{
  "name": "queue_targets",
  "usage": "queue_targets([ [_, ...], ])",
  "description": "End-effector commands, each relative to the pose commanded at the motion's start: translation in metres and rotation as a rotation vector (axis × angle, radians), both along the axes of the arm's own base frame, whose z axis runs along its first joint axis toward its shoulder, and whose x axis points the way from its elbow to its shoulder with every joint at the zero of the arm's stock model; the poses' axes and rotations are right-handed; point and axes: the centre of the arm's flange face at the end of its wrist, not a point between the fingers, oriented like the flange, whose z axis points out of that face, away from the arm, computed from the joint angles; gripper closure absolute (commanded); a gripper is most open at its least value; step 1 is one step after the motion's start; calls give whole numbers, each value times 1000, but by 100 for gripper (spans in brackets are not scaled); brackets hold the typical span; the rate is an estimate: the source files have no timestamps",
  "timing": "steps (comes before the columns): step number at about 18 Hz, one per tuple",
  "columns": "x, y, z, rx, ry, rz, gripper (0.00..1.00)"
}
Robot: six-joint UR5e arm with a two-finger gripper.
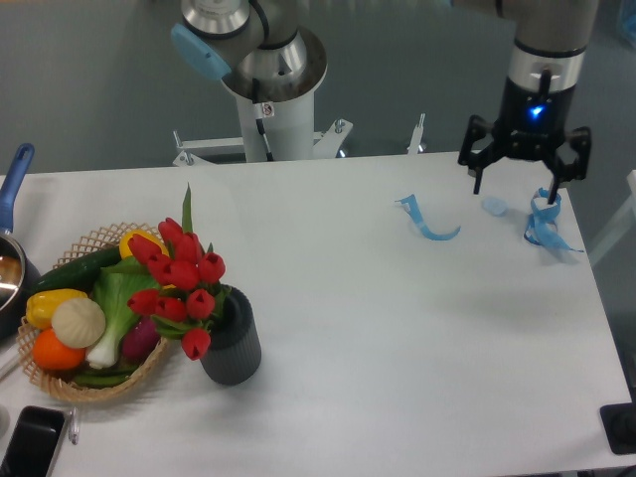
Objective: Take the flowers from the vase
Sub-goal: 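Move the open gripper from the blue ribbons toward the black vase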
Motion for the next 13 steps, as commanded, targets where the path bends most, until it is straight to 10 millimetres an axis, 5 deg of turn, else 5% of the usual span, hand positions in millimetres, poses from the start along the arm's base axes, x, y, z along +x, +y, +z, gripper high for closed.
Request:
queue_targets([
  [9, -4, 10, -2, 71, 24, -27, 0],
  [13, 3, 31, -32, 91, 48, -61, 0],
])
